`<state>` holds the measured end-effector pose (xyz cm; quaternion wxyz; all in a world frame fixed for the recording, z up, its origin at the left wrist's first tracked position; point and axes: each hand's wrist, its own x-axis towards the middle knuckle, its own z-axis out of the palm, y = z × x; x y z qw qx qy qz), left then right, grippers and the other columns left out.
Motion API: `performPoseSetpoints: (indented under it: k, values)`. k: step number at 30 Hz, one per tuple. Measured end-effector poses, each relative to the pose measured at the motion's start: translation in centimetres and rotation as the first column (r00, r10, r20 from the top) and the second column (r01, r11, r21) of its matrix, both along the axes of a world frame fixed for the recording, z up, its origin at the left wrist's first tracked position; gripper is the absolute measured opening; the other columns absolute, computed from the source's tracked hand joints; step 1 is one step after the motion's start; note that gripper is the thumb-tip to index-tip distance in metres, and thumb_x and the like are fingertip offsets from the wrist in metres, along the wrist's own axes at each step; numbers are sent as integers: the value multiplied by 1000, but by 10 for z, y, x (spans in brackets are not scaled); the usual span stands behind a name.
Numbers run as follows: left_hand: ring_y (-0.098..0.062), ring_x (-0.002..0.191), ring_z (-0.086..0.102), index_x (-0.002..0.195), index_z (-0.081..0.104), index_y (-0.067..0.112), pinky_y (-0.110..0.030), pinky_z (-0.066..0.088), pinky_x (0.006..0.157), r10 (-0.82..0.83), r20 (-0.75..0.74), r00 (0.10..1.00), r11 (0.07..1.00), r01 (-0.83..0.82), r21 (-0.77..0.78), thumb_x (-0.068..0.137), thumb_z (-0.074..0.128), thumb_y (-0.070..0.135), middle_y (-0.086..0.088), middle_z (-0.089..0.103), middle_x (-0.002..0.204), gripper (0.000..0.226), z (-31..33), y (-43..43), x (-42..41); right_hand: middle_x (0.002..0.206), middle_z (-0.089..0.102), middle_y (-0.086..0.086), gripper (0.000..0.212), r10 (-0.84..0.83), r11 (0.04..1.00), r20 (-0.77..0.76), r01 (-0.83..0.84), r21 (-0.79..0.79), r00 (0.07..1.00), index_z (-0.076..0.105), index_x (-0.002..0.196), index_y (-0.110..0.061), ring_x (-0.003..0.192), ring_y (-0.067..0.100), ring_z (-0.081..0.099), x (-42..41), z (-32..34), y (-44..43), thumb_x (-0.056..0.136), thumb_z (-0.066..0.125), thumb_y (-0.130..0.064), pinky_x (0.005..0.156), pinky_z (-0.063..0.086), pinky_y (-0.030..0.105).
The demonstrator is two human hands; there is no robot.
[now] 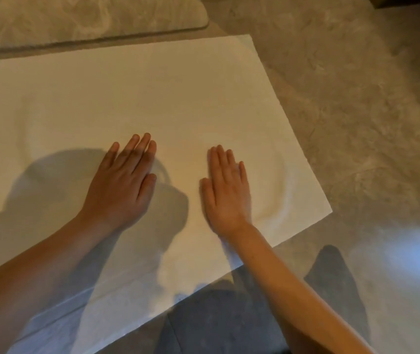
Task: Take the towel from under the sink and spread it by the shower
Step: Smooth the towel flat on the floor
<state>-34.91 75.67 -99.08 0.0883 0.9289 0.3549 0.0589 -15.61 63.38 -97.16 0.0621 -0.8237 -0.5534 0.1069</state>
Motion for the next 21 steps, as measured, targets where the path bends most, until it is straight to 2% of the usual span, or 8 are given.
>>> performPoseSetpoints:
  k: [2, 5, 7, 10, 14, 18, 21]
  values:
    - [-24, 150, 19, 153, 25, 8, -47, 14, 121, -3, 6, 1000, 1000, 3, -8, 100, 24, 33, -10, 23, 162, 59, 3, 1, 0, 164, 13, 3, 59, 121, 993, -35, -120, 22, 992, 13, 157, -16, 151, 19, 3, -37, -6, -3, 104, 21, -40, 123, 2, 39]
    - [-27, 149, 20, 152, 26, 3, -50, 14, 120, 16, 20, 1000, 1000, -16, -20, 100, 26, 30, -14, 24, 161, 59, 12, -4, 3, 164, 13, 2, 58, 91, 995, -59, -89, 34, 994, 13, 157, -16, 151, 18, 3, -42, -11, -3, 104, 24, -38, 123, 5, 40]
    - [-32, 148, 22, 150, 29, -2, -53, 17, 119, -48, 40, 998, 999, 48, 4, 100, 28, 29, -19, 26, 159, 59, 16, -29, 2, 164, 14, 3, 58, 98, 995, -55, -96, 38, 994, 14, 157, -16, 151, 19, 4, -40, -11, -5, 104, 27, -35, 122, 8, 41]
    - [-36, 146, 27, 148, 31, -5, -52, 23, 118, -165, 57, 985, 985, 168, -46, 99, 31, 26, -23, 27, 157, 58, 10, -91, -9, 164, 13, 3, 59, 110, 993, -51, -108, 40, 993, 14, 157, -15, 151, 19, 4, -40, -11, -4, 102, 30, -32, 122, 7, 41]
    - [-34, 148, 20, 149, 28, -5, -51, 21, 119, -176, 36, 984, 982, 178, -64, 99, 33, 28, -22, 23, 158, 60, 0, -101, -21, 163, 16, 5, 59, 94, 994, -85, -89, 61, 992, 17, 156, -13, 151, 22, 5, -46, -11, -9, 101, 33, -29, 122, 6, 42]
    - [-34, 150, 16, 150, 23, -6, -52, 19, 120, -180, 34, 983, 983, 181, -28, 100, 31, 29, -23, 19, 160, 62, -4, -102, -20, 163, 18, 1, 59, 271, 962, -61, -272, 4, 961, 18, 156, -16, 151, 19, 5, -51, -11, -45, 102, 32, -35, 123, 6, 42]
    - [-33, 150, 15, 152, 20, -4, -52, 19, 120, -181, 51, 982, 982, 183, -38, 100, 30, 32, -22, 16, 161, 64, -4, -101, -21, 164, 11, -2, 60, 221, 975, -21, -221, -29, 975, 12, 157, -18, 151, 17, 2, -18, -13, -61, 103, 27, -39, 123, 4, 40]
